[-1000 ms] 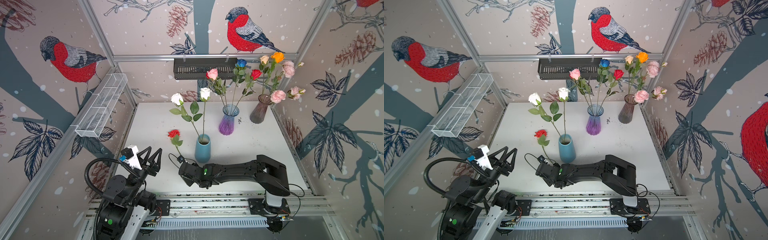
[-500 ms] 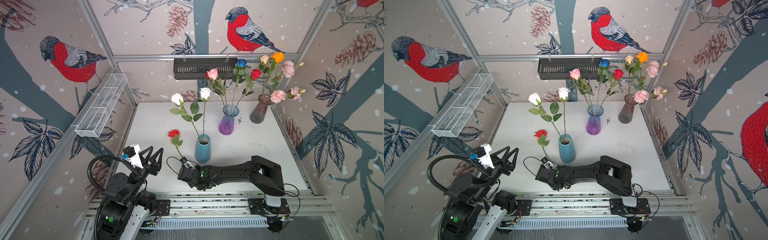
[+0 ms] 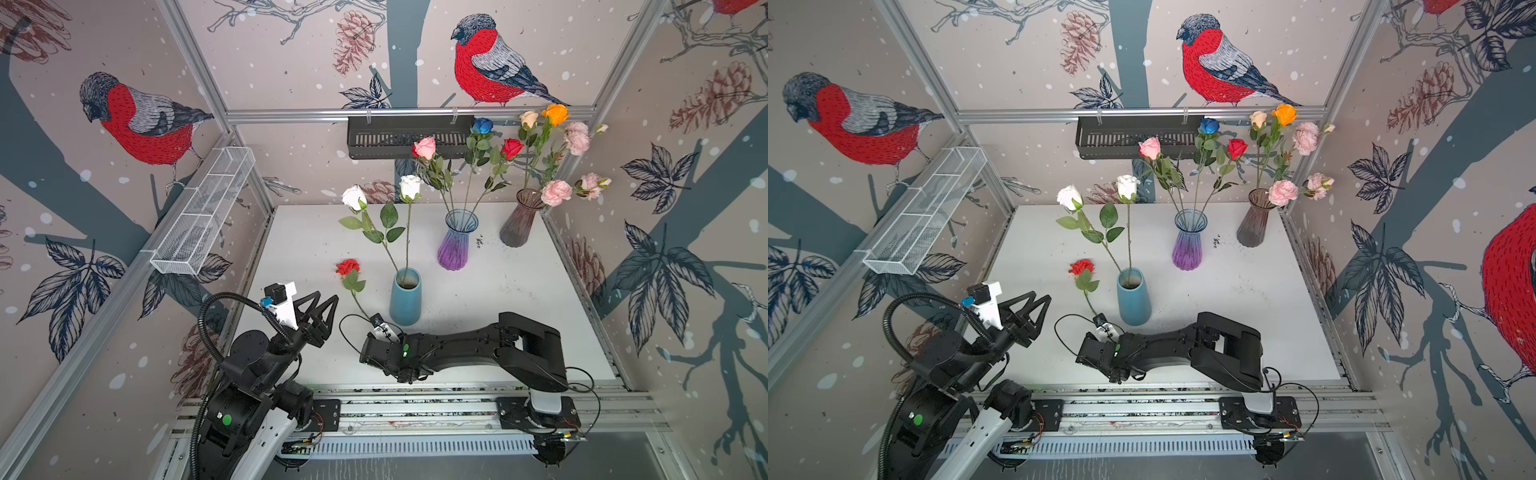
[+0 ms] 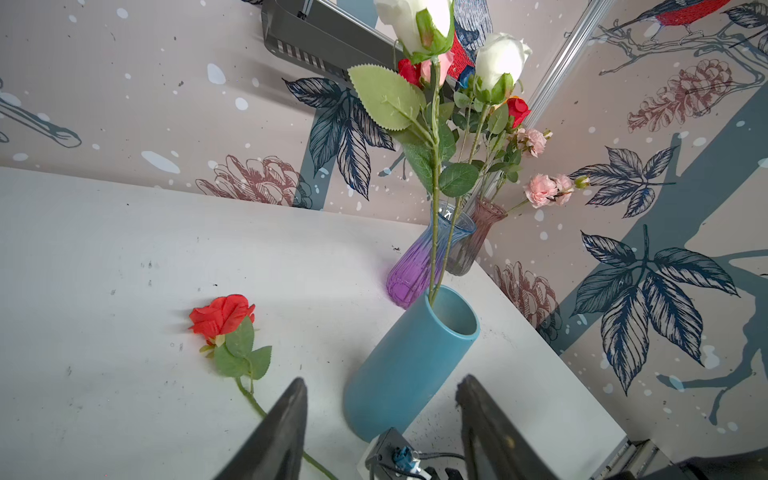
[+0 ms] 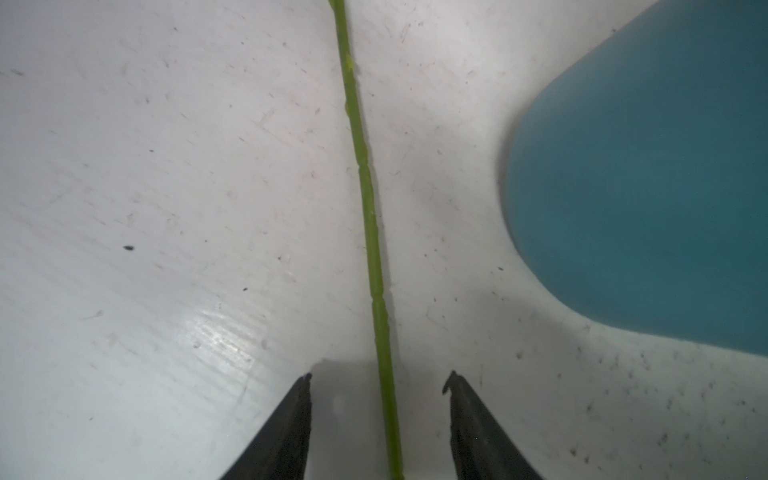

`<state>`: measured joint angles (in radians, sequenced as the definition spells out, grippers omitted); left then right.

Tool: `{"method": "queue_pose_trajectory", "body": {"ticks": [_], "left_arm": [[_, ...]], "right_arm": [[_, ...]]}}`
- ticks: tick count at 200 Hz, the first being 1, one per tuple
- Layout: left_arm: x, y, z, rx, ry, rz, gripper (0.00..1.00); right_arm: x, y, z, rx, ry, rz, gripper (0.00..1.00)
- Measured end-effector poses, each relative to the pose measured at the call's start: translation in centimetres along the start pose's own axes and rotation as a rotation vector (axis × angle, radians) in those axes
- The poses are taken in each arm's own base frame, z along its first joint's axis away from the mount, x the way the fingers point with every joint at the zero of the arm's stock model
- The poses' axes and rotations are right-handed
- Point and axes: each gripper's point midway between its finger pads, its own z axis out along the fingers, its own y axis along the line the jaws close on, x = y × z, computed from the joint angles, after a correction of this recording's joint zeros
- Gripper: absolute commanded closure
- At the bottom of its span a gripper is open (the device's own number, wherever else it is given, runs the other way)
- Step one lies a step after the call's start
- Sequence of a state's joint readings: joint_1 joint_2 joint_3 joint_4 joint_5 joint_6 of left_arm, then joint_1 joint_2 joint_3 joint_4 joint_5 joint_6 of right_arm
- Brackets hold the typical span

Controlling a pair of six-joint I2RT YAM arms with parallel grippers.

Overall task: Arrange the flowers into the vase
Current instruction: 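Close the right gripper around the red rose stem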

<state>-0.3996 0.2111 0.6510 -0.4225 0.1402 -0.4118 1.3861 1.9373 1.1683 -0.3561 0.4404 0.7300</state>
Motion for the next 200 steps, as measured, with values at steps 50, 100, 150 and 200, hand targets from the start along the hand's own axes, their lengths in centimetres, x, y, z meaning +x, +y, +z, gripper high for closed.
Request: {"method": "queue_pose_trajectory", "body": {"ticks": [50,100,150,200], "left_arm": [[1.4,-0.1,1.9,0.03,0.097,0.0,0.42],[0.9,-0.1,2.2,0.018,0.095,-0.001,0.33],[-3.1,-0.7,3.4,0.019,-0.028,0.056,0.29],[-4.2,1.8,4.8,-0.061,-0.1,0.13,0.27]], "right_arm": [[-0.9,1.4,0.6,-0.045,-0.034,0.002,0.57],[-0.7,2.9,0.1,-0.101,-0.021,-0.059,0.65],[-3.0,5.2,-3.9,-0.261,-0.045,-0.1,0.59],[-5.3,3.6,-3.9,-0.249,-0.047,-0.054,0.57]]}}
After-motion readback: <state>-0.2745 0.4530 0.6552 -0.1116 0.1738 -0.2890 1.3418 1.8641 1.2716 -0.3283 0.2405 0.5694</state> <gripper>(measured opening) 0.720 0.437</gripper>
